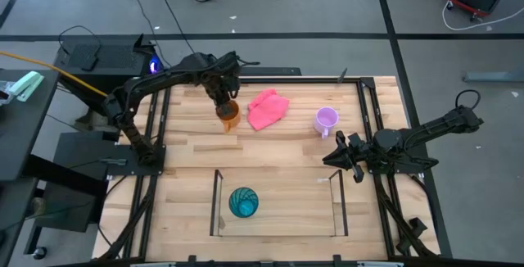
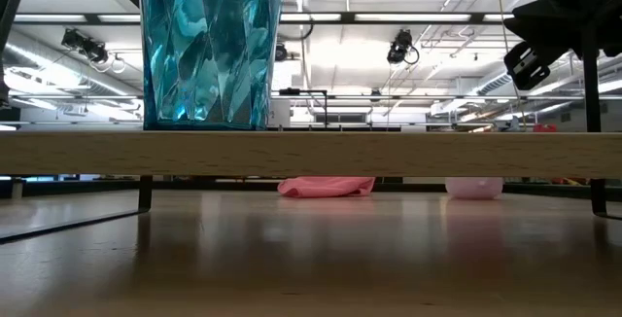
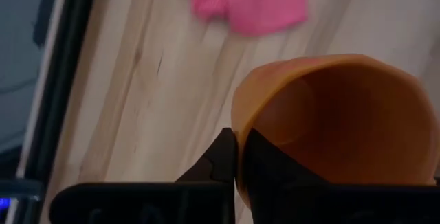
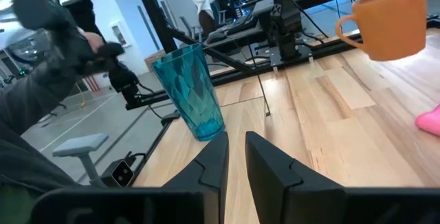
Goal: Stack small to large cups/mugs on shelf
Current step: Put the orange mug on the shelf
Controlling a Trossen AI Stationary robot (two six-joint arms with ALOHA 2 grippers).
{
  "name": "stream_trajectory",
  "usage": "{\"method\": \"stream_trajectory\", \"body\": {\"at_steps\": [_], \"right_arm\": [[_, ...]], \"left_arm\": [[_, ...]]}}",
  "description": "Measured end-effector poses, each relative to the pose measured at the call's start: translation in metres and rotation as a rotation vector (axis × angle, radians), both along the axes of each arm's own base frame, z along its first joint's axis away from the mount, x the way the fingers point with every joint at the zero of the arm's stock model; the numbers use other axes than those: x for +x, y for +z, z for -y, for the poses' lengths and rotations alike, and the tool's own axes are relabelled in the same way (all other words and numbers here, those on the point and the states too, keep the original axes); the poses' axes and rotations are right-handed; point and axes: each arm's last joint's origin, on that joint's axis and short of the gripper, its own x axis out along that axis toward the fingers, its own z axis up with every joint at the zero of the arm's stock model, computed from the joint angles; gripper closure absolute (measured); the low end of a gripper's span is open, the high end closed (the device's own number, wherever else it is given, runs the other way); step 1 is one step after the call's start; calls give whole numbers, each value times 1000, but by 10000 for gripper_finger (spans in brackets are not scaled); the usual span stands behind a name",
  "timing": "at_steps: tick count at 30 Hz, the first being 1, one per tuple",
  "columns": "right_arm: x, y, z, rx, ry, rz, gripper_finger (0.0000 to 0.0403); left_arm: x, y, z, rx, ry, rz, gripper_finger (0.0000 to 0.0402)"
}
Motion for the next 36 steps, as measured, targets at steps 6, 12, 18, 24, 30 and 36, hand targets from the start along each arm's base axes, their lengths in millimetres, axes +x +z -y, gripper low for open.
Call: {"method": "stream_trajectory", "body": {"at_steps": [6, 12, 18, 24, 30, 36], "right_arm": [[0, 0, 0, -7, 0, 2, 345], [0, 0, 1, -10, -44, 4, 345], [1, 2, 3, -14, -113, 10, 345], [1, 15, 3, -10, -116, 45, 345], [2, 22, 3, -31, -119, 15, 345], [1, 22, 4, -43, -160, -27, 345]], "left_arm": [[21, 36, 28, 36, -37, 120, 383], [40, 47, 67, 53, -159, 192, 383], [56, 39, 91, 26, -188, 200, 383], [76, 14, 98, -1, -196, 138, 383], [93, -15, 100, -29, -185, 65, 383], [117, -21, 107, -29, -210, 75, 383]]}}
